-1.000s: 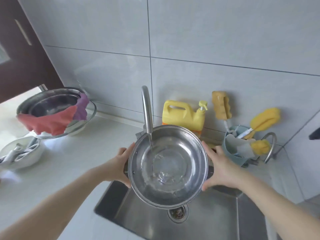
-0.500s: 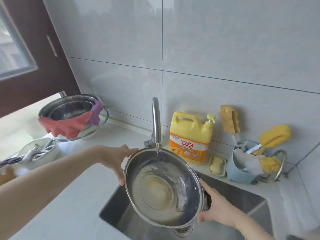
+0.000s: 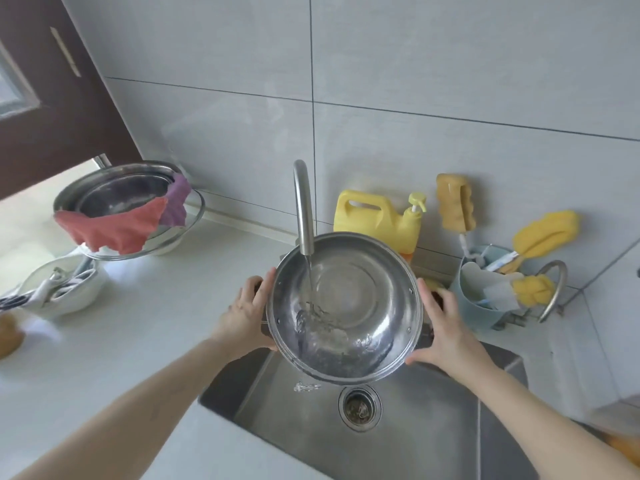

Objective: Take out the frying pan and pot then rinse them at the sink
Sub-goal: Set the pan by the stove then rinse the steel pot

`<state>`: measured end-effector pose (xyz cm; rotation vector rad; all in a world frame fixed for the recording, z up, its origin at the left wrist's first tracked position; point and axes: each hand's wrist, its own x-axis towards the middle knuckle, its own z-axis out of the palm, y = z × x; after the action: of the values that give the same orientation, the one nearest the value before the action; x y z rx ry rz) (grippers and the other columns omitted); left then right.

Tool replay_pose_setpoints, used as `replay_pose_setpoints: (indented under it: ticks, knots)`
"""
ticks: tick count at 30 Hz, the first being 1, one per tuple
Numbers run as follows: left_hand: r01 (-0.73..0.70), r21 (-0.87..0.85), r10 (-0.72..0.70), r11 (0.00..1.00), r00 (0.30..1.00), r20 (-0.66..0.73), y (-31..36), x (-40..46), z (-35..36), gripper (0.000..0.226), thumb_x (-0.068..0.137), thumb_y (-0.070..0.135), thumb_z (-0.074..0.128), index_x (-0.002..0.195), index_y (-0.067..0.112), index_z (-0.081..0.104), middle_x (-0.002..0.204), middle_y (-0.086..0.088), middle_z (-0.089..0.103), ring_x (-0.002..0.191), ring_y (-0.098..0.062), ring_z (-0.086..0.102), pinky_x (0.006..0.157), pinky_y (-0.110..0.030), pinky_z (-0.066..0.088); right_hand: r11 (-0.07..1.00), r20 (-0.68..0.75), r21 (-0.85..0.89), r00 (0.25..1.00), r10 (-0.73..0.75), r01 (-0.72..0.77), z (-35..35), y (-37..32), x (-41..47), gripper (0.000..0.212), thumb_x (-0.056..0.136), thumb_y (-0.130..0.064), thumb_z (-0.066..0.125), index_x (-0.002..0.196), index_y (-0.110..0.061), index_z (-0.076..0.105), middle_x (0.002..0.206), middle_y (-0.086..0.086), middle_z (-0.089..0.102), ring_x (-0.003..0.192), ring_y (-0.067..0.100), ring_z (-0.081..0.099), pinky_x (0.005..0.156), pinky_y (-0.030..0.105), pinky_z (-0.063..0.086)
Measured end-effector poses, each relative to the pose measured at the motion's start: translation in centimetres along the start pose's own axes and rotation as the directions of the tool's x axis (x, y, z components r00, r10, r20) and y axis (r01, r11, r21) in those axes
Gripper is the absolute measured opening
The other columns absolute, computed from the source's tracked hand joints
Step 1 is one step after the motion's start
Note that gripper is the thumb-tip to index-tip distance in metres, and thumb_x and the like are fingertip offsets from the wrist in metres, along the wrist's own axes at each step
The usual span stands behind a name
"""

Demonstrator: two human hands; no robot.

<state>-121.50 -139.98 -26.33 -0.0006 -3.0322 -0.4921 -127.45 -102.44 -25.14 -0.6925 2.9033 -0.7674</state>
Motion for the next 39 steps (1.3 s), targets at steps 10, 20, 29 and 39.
replay_pose_setpoints:
  ticks: [10,20,29,39]
  knots:
    - [-0.063,0.045,0.070,0.997,0.981,-0.180,1.3,-2.9,4.7,0.134,0.047,0.045,0.093,0.151,0.012,0.015,0.121,-0.010,0.039,0.095,-0.038,0.062,0.066,-0.043,0.058,0.993,-0.127,-0.069,0.986,-0.108,0.100,1.6,2.3,-4.1,0.142,0.058,-0.030,0.093,0.140,-0.063,-0.018,0.131,-0.006,0.022,0.086,0.011,0.047,0.083,0.031,0.049]
    - [-0.243,0.169,0.296,0.955,0.777,-0.555,5.0,-2.8,2.8,0.090,0.078,0.051,0.062,0.144,0.009,0.017,0.117,-0.020,0.042,0.094,-0.034,0.048,0.062,-0.043,0.055,0.933,-0.430,-0.290,0.843,-0.324,0.212,-3.6,2.5,-6.6,0.153,0.039,-0.016,0.099,0.154,-0.037,0.000,0.120,0.018,0.036,0.088,0.033,0.059,0.065,0.046,0.059]
    - [-0.338,0.349,0.470,0.874,0.401,-0.787,8.5,-0.5,-6.0,0.130,0.064,0.025,0.093,0.155,0.018,-0.001,0.114,-0.019,0.039,0.096,-0.032,0.043,0.078,-0.040,0.044,0.762,-0.600,-0.552,0.473,-0.645,0.340,-12.9,-1.1,-6.3,0.104,0.078,-0.021,0.075,0.156,-0.028,0.005,0.112,0.022,0.033,0.088,0.032,0.043,0.079,0.035,0.044]
    - [-0.332,-0.004,0.302,0.943,0.863,-0.405,9.1,-0.8,-2.7,0.121,0.067,0.064,0.071,0.155,0.011,0.006,0.121,-0.014,0.040,0.102,-0.032,0.052,0.082,-0.043,0.054,0.956,-0.307,-0.257,0.927,-0.217,0.138,-12.7,1.0,-6.4,0.155,0.039,-0.011,0.098,0.153,-0.044,0.000,0.126,0.008,0.032,0.103,0.024,0.047,0.092,0.038,0.043]
